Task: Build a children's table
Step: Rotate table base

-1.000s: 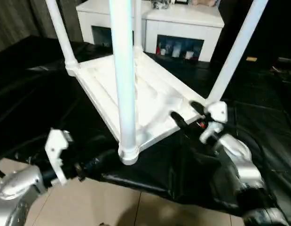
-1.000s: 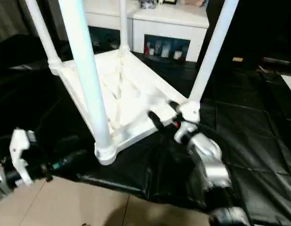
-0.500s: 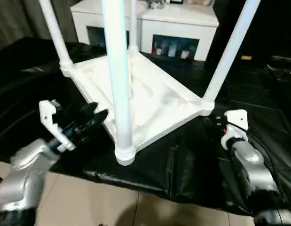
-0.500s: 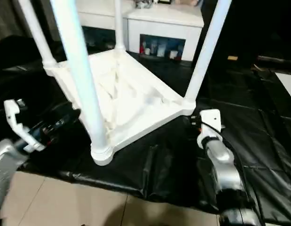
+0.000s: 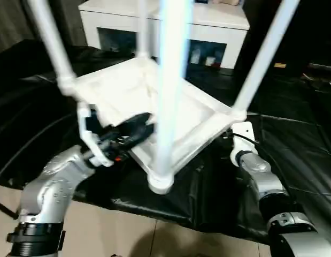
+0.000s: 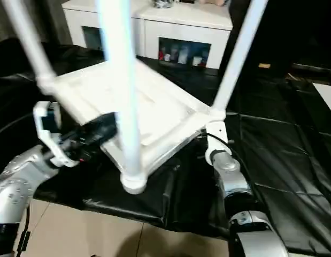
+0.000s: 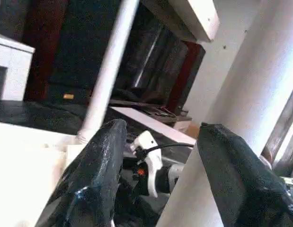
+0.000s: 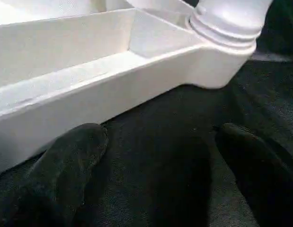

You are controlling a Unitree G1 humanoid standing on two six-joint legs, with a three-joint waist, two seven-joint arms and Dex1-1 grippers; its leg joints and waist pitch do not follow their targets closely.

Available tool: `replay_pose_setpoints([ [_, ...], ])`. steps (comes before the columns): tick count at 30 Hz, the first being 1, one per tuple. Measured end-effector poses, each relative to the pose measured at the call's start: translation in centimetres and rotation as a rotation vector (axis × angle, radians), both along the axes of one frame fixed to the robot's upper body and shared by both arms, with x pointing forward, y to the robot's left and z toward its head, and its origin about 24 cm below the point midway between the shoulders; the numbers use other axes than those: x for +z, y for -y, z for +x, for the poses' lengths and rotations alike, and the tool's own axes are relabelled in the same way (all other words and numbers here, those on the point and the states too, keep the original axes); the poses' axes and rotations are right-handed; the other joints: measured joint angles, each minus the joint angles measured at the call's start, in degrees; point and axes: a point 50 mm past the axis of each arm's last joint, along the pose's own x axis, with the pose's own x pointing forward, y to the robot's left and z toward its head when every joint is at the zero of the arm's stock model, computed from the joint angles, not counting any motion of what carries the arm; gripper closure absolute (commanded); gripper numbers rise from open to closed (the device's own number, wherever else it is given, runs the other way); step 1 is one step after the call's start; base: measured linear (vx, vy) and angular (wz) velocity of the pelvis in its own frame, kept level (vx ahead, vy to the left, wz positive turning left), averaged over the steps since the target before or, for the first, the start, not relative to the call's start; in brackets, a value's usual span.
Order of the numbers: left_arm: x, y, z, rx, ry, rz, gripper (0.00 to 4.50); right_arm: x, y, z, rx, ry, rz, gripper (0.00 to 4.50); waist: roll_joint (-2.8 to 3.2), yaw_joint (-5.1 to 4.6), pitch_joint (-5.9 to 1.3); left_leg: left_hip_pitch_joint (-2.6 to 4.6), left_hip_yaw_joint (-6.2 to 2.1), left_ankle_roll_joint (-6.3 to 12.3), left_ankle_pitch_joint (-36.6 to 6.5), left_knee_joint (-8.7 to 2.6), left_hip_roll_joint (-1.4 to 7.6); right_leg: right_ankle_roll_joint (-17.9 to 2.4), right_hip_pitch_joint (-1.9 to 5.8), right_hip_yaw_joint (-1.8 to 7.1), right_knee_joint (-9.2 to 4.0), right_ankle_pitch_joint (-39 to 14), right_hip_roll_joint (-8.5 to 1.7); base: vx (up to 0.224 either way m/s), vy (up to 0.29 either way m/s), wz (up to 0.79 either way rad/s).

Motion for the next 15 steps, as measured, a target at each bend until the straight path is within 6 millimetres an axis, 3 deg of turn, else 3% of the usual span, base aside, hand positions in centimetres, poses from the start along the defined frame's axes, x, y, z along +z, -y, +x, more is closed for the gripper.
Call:
replay_pose_setpoints([
  [6,0.3,2.8,0.0,-0.036,0.021,0.006,1.71,-0.1,-2.0,-0.1,0.084,0.010,0.075,0.00,-0.09,-1.04,0.06,0.01,-0.02,0.00,0.0,0.01,0.01,-0.1,-0.03,-0.03,0.05,0.0,0.00,0.000,0.000,0.00],
  [15,1.6,7.4,1.1,0.011,0.162,0.068,1.71,0.0,-3.6,-0.3,0.187,0.020,0.131,0.00,-0.09,-1.14,0.06,-0.02,-0.03,0.00,0.0,0.01,0.02,-0.1,-0.01,-0.07,0.03,0.1,0.00,0.000,0.000,0.00],
])
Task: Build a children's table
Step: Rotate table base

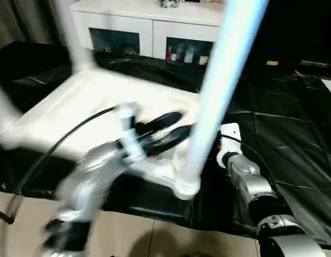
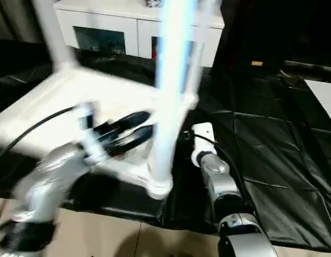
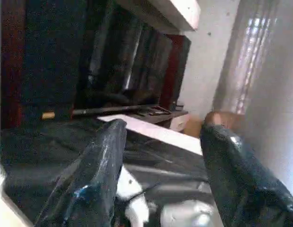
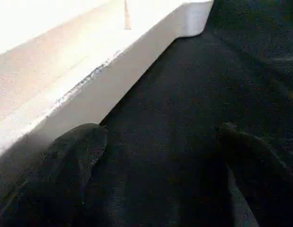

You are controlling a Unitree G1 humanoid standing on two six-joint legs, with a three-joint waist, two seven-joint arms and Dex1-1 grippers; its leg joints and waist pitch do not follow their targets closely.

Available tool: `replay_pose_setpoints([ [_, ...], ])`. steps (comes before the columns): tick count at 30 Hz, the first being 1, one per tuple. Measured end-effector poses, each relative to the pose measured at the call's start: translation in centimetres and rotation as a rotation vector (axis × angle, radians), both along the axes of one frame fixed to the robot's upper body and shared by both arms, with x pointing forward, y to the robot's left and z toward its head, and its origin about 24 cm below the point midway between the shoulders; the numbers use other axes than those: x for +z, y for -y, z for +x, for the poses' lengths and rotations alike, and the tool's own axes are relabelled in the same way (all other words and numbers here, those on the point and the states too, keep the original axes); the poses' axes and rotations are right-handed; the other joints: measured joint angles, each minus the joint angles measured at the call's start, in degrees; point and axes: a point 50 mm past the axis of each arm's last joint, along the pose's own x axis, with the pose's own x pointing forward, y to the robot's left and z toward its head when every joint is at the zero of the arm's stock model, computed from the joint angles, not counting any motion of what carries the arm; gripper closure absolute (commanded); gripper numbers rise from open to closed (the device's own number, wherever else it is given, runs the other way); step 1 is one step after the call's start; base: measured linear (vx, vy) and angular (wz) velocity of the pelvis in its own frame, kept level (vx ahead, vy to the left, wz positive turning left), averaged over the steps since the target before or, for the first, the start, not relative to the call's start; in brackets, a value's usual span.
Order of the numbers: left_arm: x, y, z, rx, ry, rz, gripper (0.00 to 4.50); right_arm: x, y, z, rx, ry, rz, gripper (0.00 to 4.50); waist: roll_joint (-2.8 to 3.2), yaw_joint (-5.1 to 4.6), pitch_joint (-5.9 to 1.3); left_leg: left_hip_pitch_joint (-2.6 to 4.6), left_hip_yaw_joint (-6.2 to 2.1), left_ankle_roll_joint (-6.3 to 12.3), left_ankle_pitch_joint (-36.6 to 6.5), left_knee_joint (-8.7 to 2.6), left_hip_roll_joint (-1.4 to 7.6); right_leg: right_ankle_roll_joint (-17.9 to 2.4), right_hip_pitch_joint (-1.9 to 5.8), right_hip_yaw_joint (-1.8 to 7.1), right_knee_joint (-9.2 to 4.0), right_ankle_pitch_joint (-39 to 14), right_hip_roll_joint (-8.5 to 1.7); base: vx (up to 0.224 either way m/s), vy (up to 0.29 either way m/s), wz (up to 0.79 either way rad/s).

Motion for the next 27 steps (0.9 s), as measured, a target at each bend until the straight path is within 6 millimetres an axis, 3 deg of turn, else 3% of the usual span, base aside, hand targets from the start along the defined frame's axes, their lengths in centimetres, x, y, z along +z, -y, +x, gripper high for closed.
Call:
replay_pose_setpoints([
  [4,-1.7,1.0,1.9,0.164,0.035,0.185,1.71,0.2,0.9,0.2,-0.063,0.019,-0.048,0.00,0.10,0.67,0.05,0.01,-0.01,0.00,0.0,0.04,-0.04,0.0,0.00,-0.03,-0.02,0.1,-0.09,0.000,0.000,0.00],
  [8,-2.7,-1.2,3.0,0.285,0.047,0.269,1.71,1.2,4.8,0.6,-0.207,0.058,-0.091,0.00,0.10,1.62,0.06,0.02,-0.01,0.00,0.0,0.04,-0.04,0.0,-0.03,-0.03,0.01,0.1,-0.09,0.000,0.000,0.00],
  [13,-2.7,-3.8,2.9,0.225,0.057,0.307,1.71,2.9,6.8,0.7,-0.272,0.146,-0.075,0.00,0.12,1.84,0.06,0.03,-0.01,0.00,0.0,0.04,-0.03,0.0,-0.02,-0.03,0.00,0.1,-0.06,0.000,0.000,0.00],
  [14,-3.1,-4.4,2.5,0.168,0.035,0.325,1.51,3.0,7.0,0.5,-0.260,0.156,-0.066,0.00,0.10,1.89,0.06,0.01,0.00,0.00,0.0,0.03,-0.03,0.0,-0.03,-0.03,-0.01,0.1,-0.06,0.000,0.000,0.00],
  [18,-4.0,-7.1,0.9,-0.014,-0.038,0.453,1.21,3.3,7.7,-0.8,-0.126,0.170,-0.045,0.00,0.12,1.98,0.08,0.00,0.00,0.00,0.0,0.03,-0.02,0.0,-0.06,-0.03,-0.03,0.1,-0.06,0.000,0.000,0.00],
  [23,-4.9,-10.7,-0.6,-0.176,-0.080,0.781,0.86,4.0,8.4,-3.6,0.231,0.130,-0.113,0.00,0.12,2.60,0.08,0.06,-0.01,0.01,0.0,0.01,-0.02,0.0,0.06,-0.01,-0.11,0.0,-0.07,0.000,0.000,0.00],
  [27,-5.3,-11.3,-1.2,-0.271,-0.113,0.871,0.52,4.2,9.1,-5.6,0.421,0.062,-0.160,0.00,0.14,3.13,0.09,0.07,-0.01,0.01,0.0,0.01,-0.03,0.0,0.09,0.02,-0.08,0.1,-0.12,0.000,0.000,0.00],
])
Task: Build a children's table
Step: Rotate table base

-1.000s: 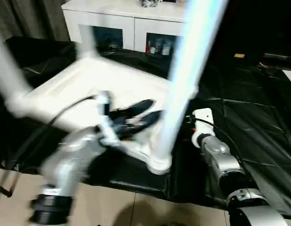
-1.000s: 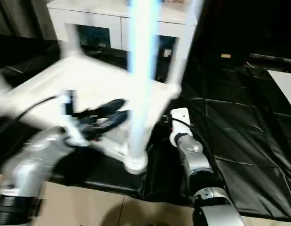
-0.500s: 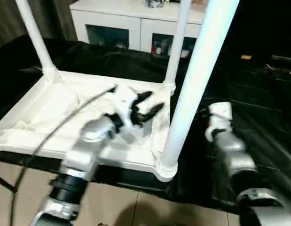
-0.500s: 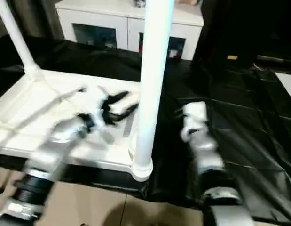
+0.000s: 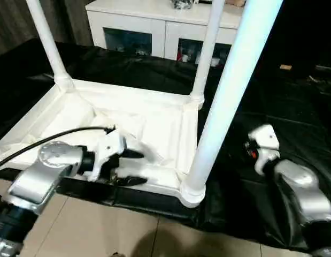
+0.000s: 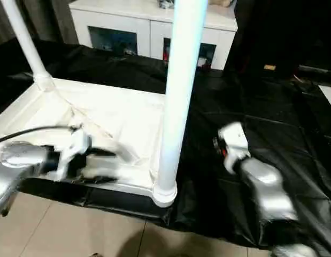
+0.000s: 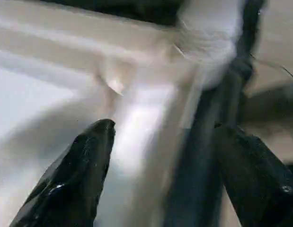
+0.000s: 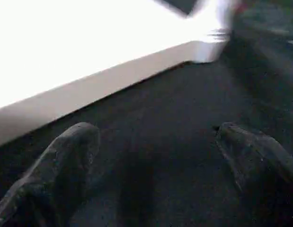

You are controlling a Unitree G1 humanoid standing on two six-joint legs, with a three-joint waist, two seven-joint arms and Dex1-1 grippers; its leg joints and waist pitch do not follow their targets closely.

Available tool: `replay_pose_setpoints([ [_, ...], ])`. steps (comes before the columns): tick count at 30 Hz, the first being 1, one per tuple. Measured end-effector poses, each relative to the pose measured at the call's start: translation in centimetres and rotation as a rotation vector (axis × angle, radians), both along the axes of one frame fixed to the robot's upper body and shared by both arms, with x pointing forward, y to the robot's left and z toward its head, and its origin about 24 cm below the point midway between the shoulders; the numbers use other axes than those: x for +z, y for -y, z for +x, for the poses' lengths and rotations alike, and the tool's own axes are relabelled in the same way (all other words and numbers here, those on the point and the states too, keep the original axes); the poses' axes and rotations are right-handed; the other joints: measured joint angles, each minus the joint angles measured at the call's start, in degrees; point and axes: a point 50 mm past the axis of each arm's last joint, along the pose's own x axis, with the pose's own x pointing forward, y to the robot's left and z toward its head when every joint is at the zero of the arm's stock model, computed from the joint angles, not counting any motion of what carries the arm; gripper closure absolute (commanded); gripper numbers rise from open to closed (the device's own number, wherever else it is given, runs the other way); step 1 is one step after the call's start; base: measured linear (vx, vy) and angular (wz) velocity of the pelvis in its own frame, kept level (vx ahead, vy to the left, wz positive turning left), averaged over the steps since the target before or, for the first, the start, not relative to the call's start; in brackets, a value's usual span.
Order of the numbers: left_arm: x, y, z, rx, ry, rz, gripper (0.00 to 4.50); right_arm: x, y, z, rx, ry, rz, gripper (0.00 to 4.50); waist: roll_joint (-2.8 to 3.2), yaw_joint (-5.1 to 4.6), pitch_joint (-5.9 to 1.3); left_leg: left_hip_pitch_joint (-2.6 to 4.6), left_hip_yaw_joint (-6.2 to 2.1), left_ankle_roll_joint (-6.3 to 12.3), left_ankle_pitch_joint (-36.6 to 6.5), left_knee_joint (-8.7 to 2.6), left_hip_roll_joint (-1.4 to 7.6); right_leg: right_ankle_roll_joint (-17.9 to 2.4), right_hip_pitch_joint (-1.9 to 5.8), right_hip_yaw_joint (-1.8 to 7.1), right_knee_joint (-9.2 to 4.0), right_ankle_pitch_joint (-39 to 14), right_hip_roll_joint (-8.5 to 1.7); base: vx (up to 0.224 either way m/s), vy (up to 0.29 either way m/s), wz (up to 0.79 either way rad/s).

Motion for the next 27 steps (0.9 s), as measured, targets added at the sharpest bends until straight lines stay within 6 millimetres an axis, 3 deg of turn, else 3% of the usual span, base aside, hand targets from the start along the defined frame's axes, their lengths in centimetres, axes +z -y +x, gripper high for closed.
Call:
replay_pose_setpoints([
  [5,-0.6,0.2,0.2,-0.044,-0.009,0.043,0.52,1.2,0.0,-1.0,0.131,-0.035,-0.017,0.00,-0.02,-0.05,0.00,0.04,-0.03,0.00,0.0,-0.01,0.00,0.3,0.01,-0.04,0.04,-0.1,0.01,0.000,0.000,0.00],
  [16,-2.0,-0.2,1.4,-0.050,-0.009,0.146,1.58,0.9,-2.1,-3.2,0.299,-0.144,-0.022,0.00,0.02,-0.06,-0.01,0.02,-0.10,0.00,0.0,-0.02,0.01,0.2,0.01,-0.06,0.04,-0.1,0.03,0.000,0.000,0.00],
  [27,-2.4,-1.4,2.1,-0.049,0.019,0.221,2.44,0.8,-2.9,-3.4,0.325,-0.169,-0.025,0.00,0.02,0.02,-0.01,0.01,-0.10,0.00,0.0,-0.03,0.02,0.0,0.02,-0.06,0.01,0.0,0.02,0.000,0.000,0.00],
])
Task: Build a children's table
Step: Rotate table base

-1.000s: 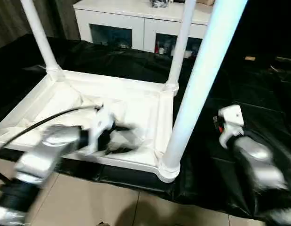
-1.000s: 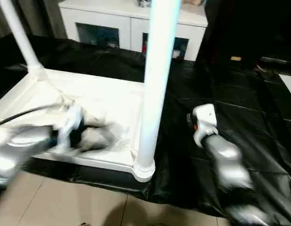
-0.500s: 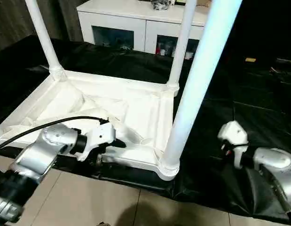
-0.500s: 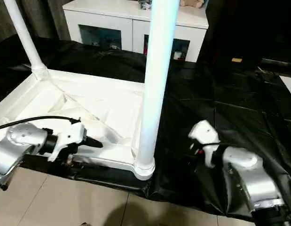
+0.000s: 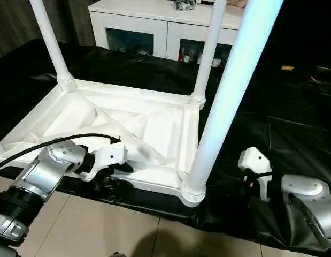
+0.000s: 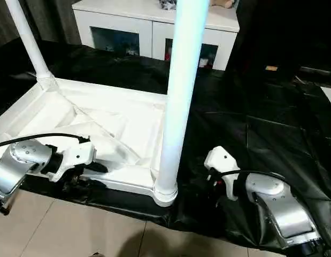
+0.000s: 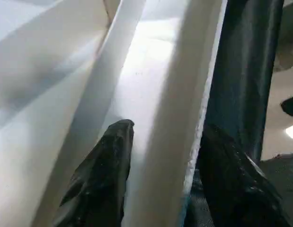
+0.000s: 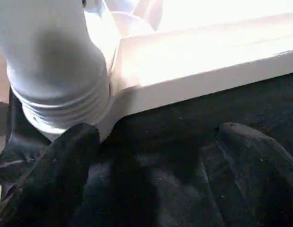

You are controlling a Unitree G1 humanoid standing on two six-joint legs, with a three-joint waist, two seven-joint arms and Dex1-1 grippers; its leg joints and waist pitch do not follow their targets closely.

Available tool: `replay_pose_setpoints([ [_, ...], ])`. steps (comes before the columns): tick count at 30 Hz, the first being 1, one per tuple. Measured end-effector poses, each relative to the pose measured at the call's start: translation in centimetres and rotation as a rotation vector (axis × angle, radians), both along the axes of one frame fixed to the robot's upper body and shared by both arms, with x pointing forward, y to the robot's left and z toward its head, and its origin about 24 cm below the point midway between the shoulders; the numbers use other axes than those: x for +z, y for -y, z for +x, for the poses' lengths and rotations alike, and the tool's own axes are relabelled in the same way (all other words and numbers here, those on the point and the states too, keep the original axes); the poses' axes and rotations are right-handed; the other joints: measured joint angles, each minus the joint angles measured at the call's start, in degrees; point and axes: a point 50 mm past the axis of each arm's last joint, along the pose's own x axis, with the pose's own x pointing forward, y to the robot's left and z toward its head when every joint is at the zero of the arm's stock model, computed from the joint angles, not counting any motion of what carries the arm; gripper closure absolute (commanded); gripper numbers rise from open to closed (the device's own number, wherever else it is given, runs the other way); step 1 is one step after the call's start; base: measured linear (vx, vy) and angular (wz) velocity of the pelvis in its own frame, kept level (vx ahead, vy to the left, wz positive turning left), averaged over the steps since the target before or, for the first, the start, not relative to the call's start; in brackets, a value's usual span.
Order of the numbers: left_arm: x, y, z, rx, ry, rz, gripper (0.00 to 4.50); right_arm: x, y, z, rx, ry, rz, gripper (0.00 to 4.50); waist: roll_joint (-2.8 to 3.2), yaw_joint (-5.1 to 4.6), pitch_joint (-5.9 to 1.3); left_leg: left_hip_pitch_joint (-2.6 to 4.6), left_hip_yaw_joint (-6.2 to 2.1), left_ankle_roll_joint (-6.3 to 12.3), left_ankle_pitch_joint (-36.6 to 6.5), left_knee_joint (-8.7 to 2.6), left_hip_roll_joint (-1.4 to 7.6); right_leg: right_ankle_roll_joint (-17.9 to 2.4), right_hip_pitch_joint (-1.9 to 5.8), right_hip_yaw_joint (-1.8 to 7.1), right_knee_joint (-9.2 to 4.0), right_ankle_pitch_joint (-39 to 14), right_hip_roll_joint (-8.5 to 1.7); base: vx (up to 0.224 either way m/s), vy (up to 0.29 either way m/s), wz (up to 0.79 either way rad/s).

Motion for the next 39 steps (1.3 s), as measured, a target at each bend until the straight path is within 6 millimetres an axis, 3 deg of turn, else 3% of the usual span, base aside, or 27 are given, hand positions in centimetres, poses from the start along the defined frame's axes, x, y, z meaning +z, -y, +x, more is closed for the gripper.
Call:
replay_pose_setpoints([
  [15,-0.4,0.3,0.3,-0.083,0.041,0.031,3.54,0.2,-0.1,0.1,-0.014,0.017,-0.012,0.00,0.00,0.23,0.00,0.03,-0.04,0.00,0.0,0.00,0.00,0.2,0.04,0.00,0.03,-0.1,-0.02,0.000,0.000,0.00],
  [20,-0.4,1.2,1.4,-0.125,0.133,0.072,4.01,-0.2,0.1,0.4,-0.062,0.036,-0.039,0.00,-0.01,0.54,0.00,0.00,-0.05,0.00,0.0,0.00,-0.01,0.2,0.07,-0.01,0.01,-0.1,-0.03,0.000,0.000,0.00],
  [28,-0.3,2.8,3.1,-0.156,0.265,0.087,4.31,-0.7,0.7,0.6,-0.114,0.047,-0.085,0.00,-0.05,-0.03,0.03,-0.13,-0.05,0.00,0.0,0.02,-0.02,0.0,-0.10,-0.06,0.02,0.1,-0.06,0.000,0.000,0.00],
  [31,-0.2,3.5,4.0,-0.162,0.317,0.087,4.35,-1.0,1.0,0.7,-0.142,0.047,-0.108,0.00,-0.01,0.28,0.05,-0.22,-0.04,0.00,0.0,0.01,-0.02,-0.1,-0.17,-0.12,0.01,0.1,-0.05,0.000,0.000,0.00],
  [36,-0.3,5.3,4.5,-0.224,0.360,0.059,4.35,-1.0,1.1,1.0,-0.162,0.070,-0.131,0.00,0.11,2.02,0.08,-0.29,0.03,0.04,0.0,0.03,-0.01,0.0,-0.16,-0.13,-0.07,-0.1,-0.17,0.000,0.000,0.00],
  [39,-0.6,6.4,4.3,-0.263,0.367,0.024,4.35,-1.0,1.1,1.0,-0.168,0.076,-0.134,0.00,0.68,2.91,0.09,-0.28,0.25,0.22,0.0,0.03,-0.12,0.0,-0.14,-0.13,-0.04,-0.2,-0.54,0.000,0.000,0.00],
])
